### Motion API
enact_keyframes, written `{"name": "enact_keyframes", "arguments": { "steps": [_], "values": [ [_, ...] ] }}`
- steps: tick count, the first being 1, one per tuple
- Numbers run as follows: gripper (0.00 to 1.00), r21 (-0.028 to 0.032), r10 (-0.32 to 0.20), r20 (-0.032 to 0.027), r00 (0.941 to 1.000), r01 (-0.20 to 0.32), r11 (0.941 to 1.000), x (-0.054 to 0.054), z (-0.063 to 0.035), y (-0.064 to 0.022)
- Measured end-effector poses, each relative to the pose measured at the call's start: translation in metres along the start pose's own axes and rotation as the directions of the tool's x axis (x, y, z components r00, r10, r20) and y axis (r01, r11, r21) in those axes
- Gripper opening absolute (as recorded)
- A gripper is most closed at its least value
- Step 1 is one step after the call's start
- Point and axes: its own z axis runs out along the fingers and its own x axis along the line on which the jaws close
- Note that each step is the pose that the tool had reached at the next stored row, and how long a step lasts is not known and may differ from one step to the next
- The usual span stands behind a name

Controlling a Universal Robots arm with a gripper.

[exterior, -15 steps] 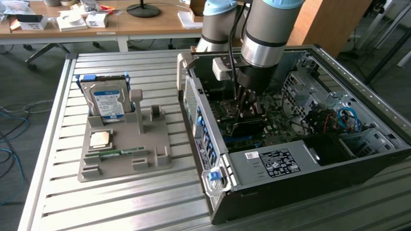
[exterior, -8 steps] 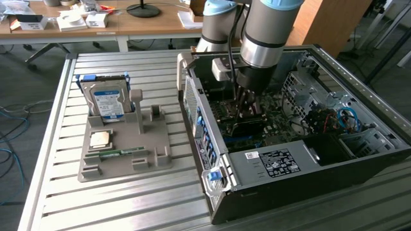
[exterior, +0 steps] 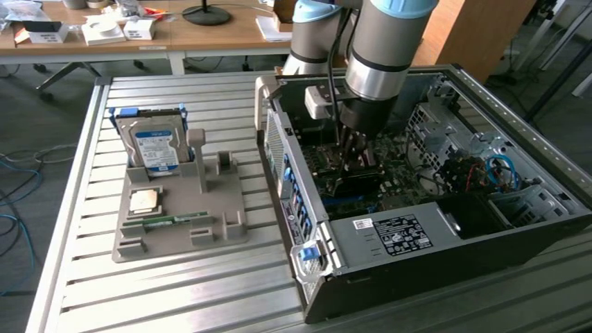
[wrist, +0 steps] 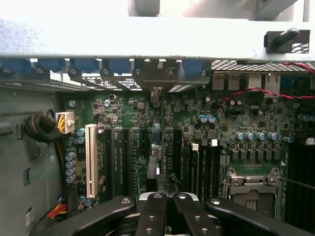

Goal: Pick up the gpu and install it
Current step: 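Press down on the gpu until it lock into place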

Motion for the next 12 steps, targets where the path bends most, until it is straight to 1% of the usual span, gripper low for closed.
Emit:
{"name": "enact_keyframes", "arguments": {
  "steps": [12],
  "values": [
    [0.11,0.0001,0.000,0.0001,1.0000,0.000,1.0000,0.0000,0.0015,0.0002]
  ]
}}
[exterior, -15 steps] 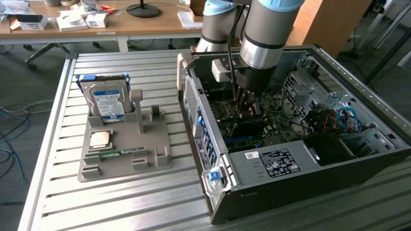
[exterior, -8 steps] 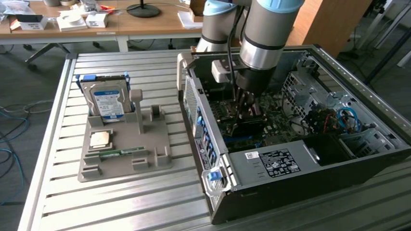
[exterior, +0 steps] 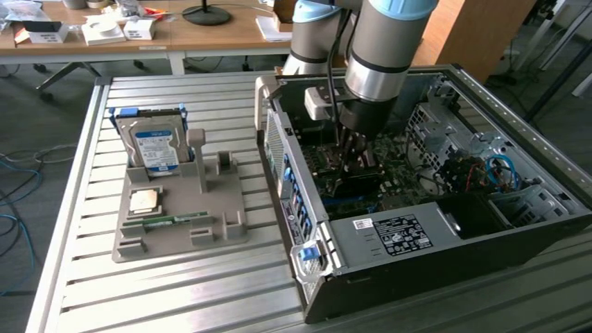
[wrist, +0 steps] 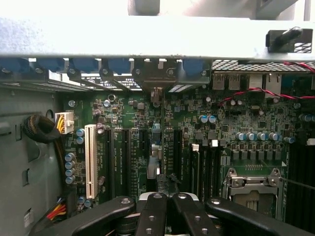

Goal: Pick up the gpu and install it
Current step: 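Press down on the gpu until it lock into place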

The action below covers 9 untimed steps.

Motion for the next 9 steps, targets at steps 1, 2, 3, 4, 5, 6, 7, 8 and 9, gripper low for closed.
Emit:
{"name": "enact_keyframes", "arguments": {
  "steps": [1,2,3,4,5,6,7,8,9],
  "values": [
    [0.11,0.0000,0.000,0.0001,1.0000,0.000,1.0000,0.0000,0.0001,0.0002],
    [0.11,0.0000,0.000,0.0000,1.0000,0.000,1.0000,0.0000,0.0002,0.0004],
    [0.11,0.0000,0.000,0.0000,1.0000,0.000,1.0000,0.0001,0.0004,0.0006],
    [0.11,0.0000,0.000,-0.0001,1.0000,0.000,1.0000,0.0001,0.0007,0.0009],
    [0.11,-0.0001,0.000,-0.0001,1.0000,0.000,1.0000,0.0001,0.0008,0.0010],
    [0.11,-0.0001,0.000,-0.0001,1.0000,0.000,1.0000,0.0001,0.0008,0.0011],
    [0.11,-0.0001,0.000,-0.0002,1.0000,0.000,1.0000,0.0001,0.0008,0.0011],
    [0.11,-0.0001,0.000,-0.0001,1.0000,0.000,1.0000,0.0001,0.0008,0.0011],
    [0.11,0.0000,0.000,-0.0001,1.0000,0.000,1.0000,0.0001,0.0009,0.0011]
  ]
}}
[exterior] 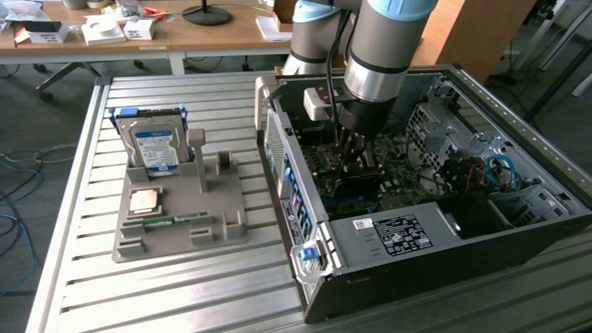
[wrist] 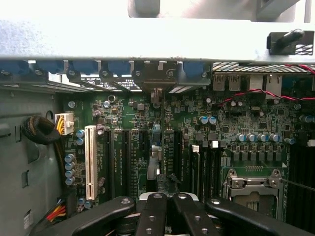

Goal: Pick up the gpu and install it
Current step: 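Press down on the gpu until it lock into place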

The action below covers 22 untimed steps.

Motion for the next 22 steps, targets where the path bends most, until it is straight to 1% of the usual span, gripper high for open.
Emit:
{"name": "enact_keyframes", "arguments": {
  "steps": [22],
  "values": [
    [0.11,-0.0001,0.000,-0.0001,1.0000,0.000,1.0000,0.0000,0.0017,0.0000]
  ]
}}
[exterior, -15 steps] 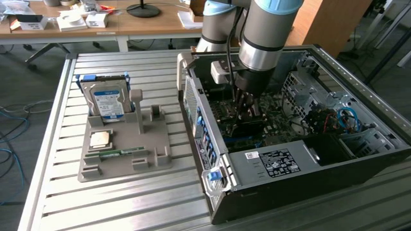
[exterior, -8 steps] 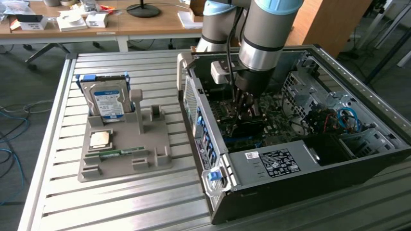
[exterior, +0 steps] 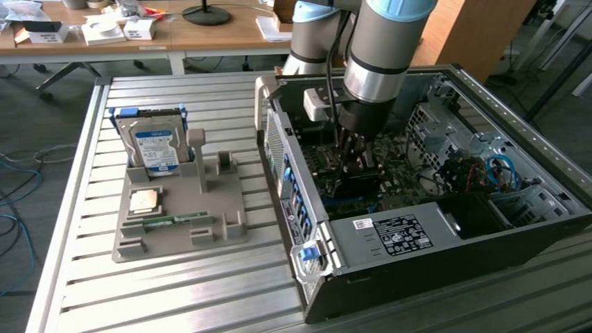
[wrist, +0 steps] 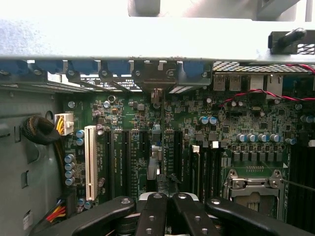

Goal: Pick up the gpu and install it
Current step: 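Press down on the gpu until it lock into place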

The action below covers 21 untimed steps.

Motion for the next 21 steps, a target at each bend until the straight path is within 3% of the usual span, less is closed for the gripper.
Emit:
{"name": "enact_keyframes", "arguments": {
  "steps": [9,11,21],
  "values": [
    [0.11,0.0001,0.000,0.0003,1.0000,0.000,1.0000,0.0000,0.0007,0.0000],
    [0.11,0.0011,0.000,0.0030,1.0000,0.000,1.0000,-0.0002,0.0020,0.0000],
    [0.11,-0.0002,0.000,0.0014,1.0000,0.000,1.0000,0.0001,0.0022,0.0001]
  ]
}}
